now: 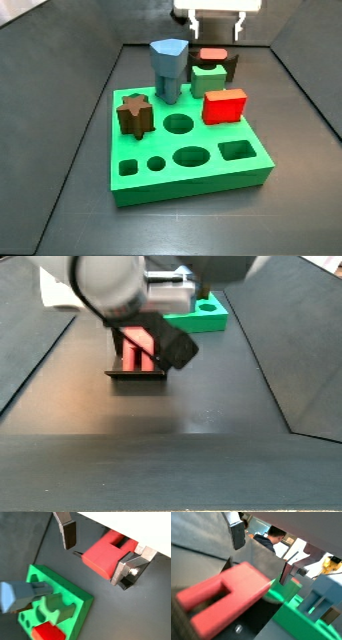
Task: Pick up the square-circle object. Move up. Rotate the square-circle object. Place the square-circle object on the fixture. Regrasp the square-circle object. Move to above the board. Insert the square-circle object.
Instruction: Regrasp the square-circle object.
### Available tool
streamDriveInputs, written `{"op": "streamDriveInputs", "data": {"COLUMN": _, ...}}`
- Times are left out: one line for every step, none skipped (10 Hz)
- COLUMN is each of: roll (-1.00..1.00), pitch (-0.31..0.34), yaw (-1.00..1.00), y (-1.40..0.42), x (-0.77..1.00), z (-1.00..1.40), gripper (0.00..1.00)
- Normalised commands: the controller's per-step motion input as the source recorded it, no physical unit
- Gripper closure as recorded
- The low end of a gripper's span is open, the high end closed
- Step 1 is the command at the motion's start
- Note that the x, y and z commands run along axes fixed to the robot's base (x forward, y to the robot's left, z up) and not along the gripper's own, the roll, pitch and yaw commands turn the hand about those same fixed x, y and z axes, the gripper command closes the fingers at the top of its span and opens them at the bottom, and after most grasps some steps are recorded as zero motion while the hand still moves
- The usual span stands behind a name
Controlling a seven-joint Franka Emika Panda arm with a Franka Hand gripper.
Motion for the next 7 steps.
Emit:
{"op": "streamDriveInputs", "data": {"roll": 0.04, "pitch": 0.054, "yaw": -0.03, "y": 0.00, "x": -0.04, "z": 0.90, "gripper": 0.00}}
{"op": "streamDriveInputs", "data": {"roll": 0.05, "pitch": 0.047, "yaw": -0.03, "y": 0.00, "x": -0.03, "z": 0.72, "gripper": 0.00}}
{"op": "streamDriveInputs", "data": {"roll": 0.05, "pitch": 0.040, "yaw": -0.03, "y": 0.00, "x": -0.03, "z": 0.53, "gripper": 0.00}}
{"op": "streamDriveInputs", "data": {"roll": 0.04, "pitch": 0.035, "yaw": -0.03, "y": 0.00, "x": -0.03, "z": 0.29, "gripper": 0.00}}
{"op": "streamDriveInputs", "data": {"roll": 1.00, "pitch": 0.050, "yaw": 0.03, "y": -0.76, "x": -0.10, "z": 0.79, "gripper": 0.00}}
{"op": "streamDriveInputs", "data": {"roll": 1.00, "pitch": 0.049, "yaw": 0.03, "y": -0.75, "x": -0.09, "z": 0.68, "gripper": 0.00}}
{"op": "streamDriveInputs", "data": {"roll": 1.00, "pitch": 0.036, "yaw": 0.02, "y": -0.59, "x": -0.10, "z": 0.51, "gripper": 0.00}}
